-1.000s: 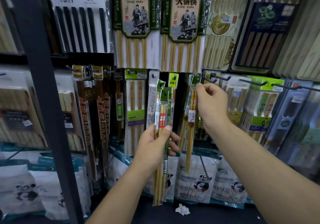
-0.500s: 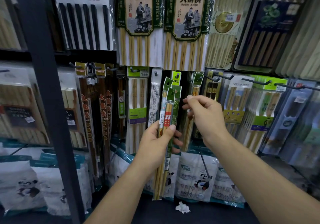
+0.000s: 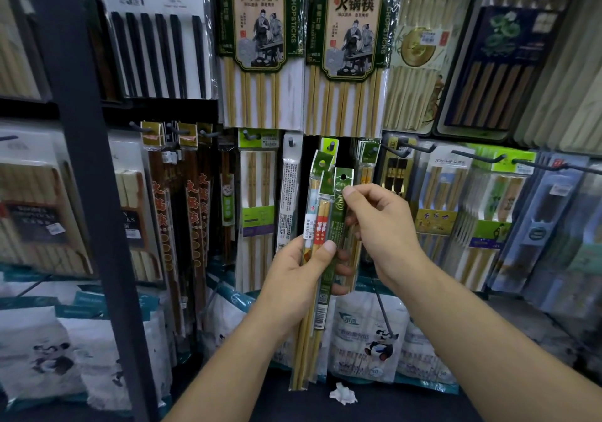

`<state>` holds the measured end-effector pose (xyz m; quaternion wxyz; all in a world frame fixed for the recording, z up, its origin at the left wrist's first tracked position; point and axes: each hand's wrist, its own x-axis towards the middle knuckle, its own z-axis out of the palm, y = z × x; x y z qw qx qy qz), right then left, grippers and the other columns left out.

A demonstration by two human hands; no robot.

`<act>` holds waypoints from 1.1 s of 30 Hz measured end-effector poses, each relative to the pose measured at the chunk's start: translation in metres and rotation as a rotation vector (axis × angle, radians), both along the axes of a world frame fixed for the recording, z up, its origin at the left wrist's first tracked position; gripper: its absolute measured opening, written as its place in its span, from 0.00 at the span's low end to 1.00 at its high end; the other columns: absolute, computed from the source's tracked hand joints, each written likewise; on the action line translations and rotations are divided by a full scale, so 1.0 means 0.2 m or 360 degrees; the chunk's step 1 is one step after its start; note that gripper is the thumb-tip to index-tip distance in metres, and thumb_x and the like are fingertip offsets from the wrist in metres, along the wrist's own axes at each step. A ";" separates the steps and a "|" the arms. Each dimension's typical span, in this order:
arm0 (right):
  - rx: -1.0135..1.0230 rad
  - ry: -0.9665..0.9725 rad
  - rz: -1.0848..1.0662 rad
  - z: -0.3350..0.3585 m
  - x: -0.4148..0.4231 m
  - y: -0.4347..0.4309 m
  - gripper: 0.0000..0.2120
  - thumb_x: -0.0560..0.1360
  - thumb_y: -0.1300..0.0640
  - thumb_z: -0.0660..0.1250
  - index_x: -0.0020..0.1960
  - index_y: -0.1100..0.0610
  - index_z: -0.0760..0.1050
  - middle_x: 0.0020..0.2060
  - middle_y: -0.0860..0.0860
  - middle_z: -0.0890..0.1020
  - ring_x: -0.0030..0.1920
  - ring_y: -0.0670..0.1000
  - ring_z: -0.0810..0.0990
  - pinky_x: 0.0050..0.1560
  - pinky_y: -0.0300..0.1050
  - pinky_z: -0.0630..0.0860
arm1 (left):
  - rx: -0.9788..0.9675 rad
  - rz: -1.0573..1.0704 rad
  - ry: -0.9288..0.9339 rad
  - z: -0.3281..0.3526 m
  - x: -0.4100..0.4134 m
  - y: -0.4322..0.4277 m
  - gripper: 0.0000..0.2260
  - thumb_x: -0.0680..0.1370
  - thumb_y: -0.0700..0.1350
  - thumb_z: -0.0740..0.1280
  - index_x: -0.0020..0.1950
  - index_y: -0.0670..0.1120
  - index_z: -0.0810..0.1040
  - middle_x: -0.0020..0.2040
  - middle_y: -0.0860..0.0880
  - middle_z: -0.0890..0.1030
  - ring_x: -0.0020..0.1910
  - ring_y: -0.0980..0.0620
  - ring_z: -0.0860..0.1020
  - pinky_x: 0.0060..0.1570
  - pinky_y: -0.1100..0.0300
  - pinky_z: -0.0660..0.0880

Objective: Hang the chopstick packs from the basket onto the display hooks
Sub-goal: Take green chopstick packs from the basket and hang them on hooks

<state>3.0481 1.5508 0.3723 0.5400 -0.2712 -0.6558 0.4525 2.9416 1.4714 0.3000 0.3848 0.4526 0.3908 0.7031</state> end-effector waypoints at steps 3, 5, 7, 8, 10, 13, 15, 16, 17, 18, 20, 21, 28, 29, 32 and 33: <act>0.0037 0.0006 -0.0033 0.00 0.01 0.01 0.13 0.80 0.54 0.68 0.37 0.49 0.82 0.30 0.46 0.77 0.33 0.44 0.75 0.33 0.35 0.72 | -0.0003 0.0056 0.0034 0.00 0.00 0.01 0.06 0.83 0.50 0.67 0.54 0.53 0.84 0.51 0.51 0.87 0.51 0.51 0.86 0.44 0.60 0.82; 0.0030 0.0039 -0.0069 0.01 0.02 0.02 0.12 0.81 0.54 0.68 0.38 0.49 0.82 0.29 0.46 0.76 0.32 0.45 0.74 0.34 0.38 0.71 | -0.0048 0.0220 0.0138 -0.01 -0.02 0.01 0.11 0.81 0.54 0.65 0.53 0.48 0.81 0.44 0.56 0.86 0.46 0.59 0.84 0.42 0.69 0.78; 0.0014 0.0106 -0.0128 0.03 0.03 0.03 0.14 0.81 0.54 0.68 0.37 0.49 0.81 0.28 0.46 0.74 0.31 0.44 0.72 0.32 0.37 0.70 | -0.0119 0.0303 0.0206 -0.02 -0.04 0.02 0.16 0.80 0.58 0.63 0.49 0.45 0.76 0.35 0.56 0.80 0.36 0.57 0.79 0.38 0.66 0.77; 0.0005 0.0143 -0.0159 0.05 0.04 0.04 0.14 0.81 0.54 0.67 0.36 0.49 0.81 0.28 0.46 0.73 0.30 0.44 0.71 0.30 0.36 0.69 | -0.0137 0.0284 0.0204 -0.02 -0.05 0.01 0.18 0.79 0.59 0.62 0.47 0.44 0.74 0.32 0.55 0.77 0.33 0.56 0.77 0.37 0.63 0.77; 0.0011 0.0184 -0.0207 0.09 0.05 0.06 0.14 0.82 0.54 0.67 0.37 0.51 0.80 0.28 0.47 0.71 0.29 0.45 0.69 0.29 0.37 0.68 | -0.0133 0.0193 0.0130 -0.01 -0.05 0.00 0.20 0.77 0.61 0.62 0.47 0.43 0.71 0.31 0.54 0.74 0.30 0.55 0.73 0.33 0.60 0.77; 0.0063 0.0163 -0.0269 0.13 0.05 0.09 0.13 0.82 0.53 0.66 0.39 0.55 0.79 0.28 0.47 0.69 0.29 0.47 0.66 0.30 0.39 0.66 | -0.0118 0.0084 0.0011 0.00 -0.05 -0.01 0.21 0.75 0.62 0.65 0.49 0.44 0.69 0.32 0.55 0.72 0.26 0.56 0.66 0.24 0.62 0.66; 0.0087 0.0148 -0.0321 0.14 0.04 0.11 0.14 0.82 0.53 0.66 0.42 0.59 0.79 0.26 0.46 0.68 0.29 0.47 0.66 0.30 0.38 0.67 | -0.0090 0.0022 -0.0089 0.01 -0.05 -0.01 0.20 0.76 0.60 0.66 0.51 0.44 0.70 0.33 0.55 0.72 0.25 0.57 0.63 0.22 0.64 0.60; 0.0091 0.0141 -0.0342 0.15 0.04 0.12 0.13 0.82 0.53 0.66 0.43 0.61 0.79 0.25 0.45 0.67 0.28 0.46 0.65 0.29 0.37 0.67 | -0.0073 -0.0007 -0.0153 0.01 -0.05 -0.01 0.18 0.78 0.59 0.65 0.52 0.44 0.70 0.33 0.54 0.72 0.25 0.57 0.63 0.21 0.64 0.59; 0.0090 0.0136 -0.0358 0.15 0.04 0.13 0.14 0.82 0.53 0.66 0.44 0.61 0.79 0.25 0.44 0.67 0.28 0.46 0.65 0.29 0.35 0.67 | -0.0062 -0.0031 -0.0212 0.01 -0.05 -0.01 0.15 0.80 0.56 0.64 0.52 0.45 0.70 0.34 0.52 0.73 0.25 0.56 0.63 0.21 0.64 0.58; 0.0085 0.0131 -0.0370 0.15 0.03 0.14 0.14 0.82 0.53 0.66 0.44 0.62 0.79 0.24 0.44 0.66 0.27 0.45 0.65 0.29 0.33 0.67 | -0.0056 -0.0043 -0.0256 0.01 -0.05 -0.01 0.11 0.83 0.53 0.62 0.53 0.45 0.69 0.34 0.51 0.73 0.25 0.56 0.63 0.21 0.64 0.58; 0.0069 0.0132 -0.0384 0.15 0.02 0.16 0.14 0.82 0.54 0.66 0.43 0.63 0.78 0.24 0.43 0.65 0.26 0.45 0.63 0.29 0.32 0.68 | -0.0065 -0.0014 -0.0267 0.01 -0.05 0.00 0.08 0.86 0.48 0.58 0.52 0.44 0.68 0.35 0.50 0.75 0.25 0.55 0.64 0.21 0.63 0.59; 0.0061 0.0136 -0.0388 0.14 0.02 0.17 0.15 0.82 0.54 0.66 0.42 0.64 0.77 0.23 0.44 0.65 0.26 0.45 0.63 0.29 0.31 0.69 | -0.0071 0.0012 -0.0237 0.01 -0.05 0.00 0.08 0.87 0.47 0.57 0.51 0.44 0.69 0.36 0.50 0.75 0.26 0.55 0.65 0.22 0.63 0.59; 0.0048 0.0151 -0.0422 0.13 0.01 0.19 0.17 0.81 0.53 0.67 0.41 0.66 0.75 0.24 0.45 0.63 0.26 0.45 0.62 0.34 0.27 0.73 | -0.0082 0.0124 -0.0054 0.01 -0.04 -0.01 0.09 0.87 0.48 0.59 0.53 0.45 0.74 0.40 0.49 0.80 0.31 0.53 0.74 0.27 0.59 0.71; 0.0042 0.0149 -0.0421 0.13 0.01 0.19 0.18 0.81 0.53 0.67 0.39 0.65 0.75 0.23 0.45 0.63 0.26 0.45 0.61 0.34 0.27 0.73 | -0.0073 0.0124 -0.0045 0.01 -0.03 -0.01 0.09 0.87 0.49 0.59 0.54 0.45 0.75 0.40 0.49 0.80 0.32 0.53 0.75 0.27 0.59 0.72; 0.0044 0.0147 -0.0403 0.13 0.00 0.18 0.22 0.81 0.53 0.66 0.30 0.55 0.69 0.22 0.43 0.61 0.24 0.44 0.60 0.33 0.24 0.70 | -0.0042 0.0132 -0.0020 0.02 -0.03 -0.02 0.08 0.86 0.49 0.60 0.52 0.48 0.77 0.40 0.49 0.80 0.34 0.52 0.77 0.29 0.58 0.76; 0.0048 0.0137 -0.0408 0.13 0.00 0.18 0.23 0.82 0.54 0.66 0.28 0.53 0.67 0.21 0.42 0.60 0.24 0.44 0.60 0.34 0.22 0.70 | -0.0030 0.0138 -0.0010 0.02 -0.02 -0.02 0.09 0.86 0.48 0.61 0.51 0.50 0.79 0.40 0.49 0.80 0.35 0.52 0.78 0.30 0.58 0.77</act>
